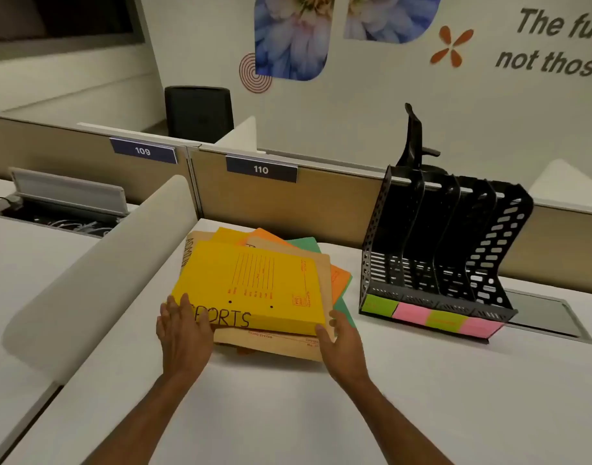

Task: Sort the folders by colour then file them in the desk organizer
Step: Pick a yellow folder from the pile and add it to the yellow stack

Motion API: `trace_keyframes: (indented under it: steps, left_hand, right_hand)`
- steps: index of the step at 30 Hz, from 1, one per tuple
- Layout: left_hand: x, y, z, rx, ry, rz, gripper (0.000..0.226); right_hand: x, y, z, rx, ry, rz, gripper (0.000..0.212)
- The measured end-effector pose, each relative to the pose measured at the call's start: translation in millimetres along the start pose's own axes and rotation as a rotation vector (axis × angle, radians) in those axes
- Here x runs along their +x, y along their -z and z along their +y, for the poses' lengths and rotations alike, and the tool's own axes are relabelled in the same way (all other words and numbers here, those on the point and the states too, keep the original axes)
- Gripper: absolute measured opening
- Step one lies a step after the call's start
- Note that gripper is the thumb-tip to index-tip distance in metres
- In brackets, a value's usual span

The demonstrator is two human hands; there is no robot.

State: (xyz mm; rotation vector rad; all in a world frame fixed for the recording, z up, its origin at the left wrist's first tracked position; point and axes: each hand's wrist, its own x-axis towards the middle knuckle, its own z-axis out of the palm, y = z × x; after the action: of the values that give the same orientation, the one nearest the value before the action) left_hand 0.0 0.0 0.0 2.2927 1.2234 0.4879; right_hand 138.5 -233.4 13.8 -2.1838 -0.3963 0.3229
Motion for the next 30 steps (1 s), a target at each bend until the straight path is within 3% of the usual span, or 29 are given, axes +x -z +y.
trace_keyframes:
  steps: [3,12,20,24,27,28,30]
  left_hand:
    - [8,0,-5,-0.037,0.038,0.029,0.052]
    - [16,-4,-18,-0.098,0.046,0.032,0.051]
    - [24,1,-21,-0.184,0.103,-0.016,0.049]
    - [17,5,-17,-0.197,0.143,0.112,0.045]
    - [-7,7,-4,-0.365,0.149,0.298,0.015]
    - [-16,7,0,-0.442,0.178,0.284,0.011]
    - [-30,3,9,-0.597,0.301,0.135,0.024]
  right_hand:
    - [10,-7,-3,0.142,-0.081,-0.014,0.048]
    - [27,-26,4,0.270,-0.241,-0.070,0.038]
    - [37,-24,-1,0.473,-0.355,0.092,0.036]
    - [41,-22,-9,0.583,-0.369,0.118,0.031]
    - [39,-24,-15,0.679,-0.398,0.109,0.028]
    - [37,-24,-16,0.701,-0.412,0.103,0.028]
    - [33,-24,-17,0.723,-0.432,0.094,0.026]
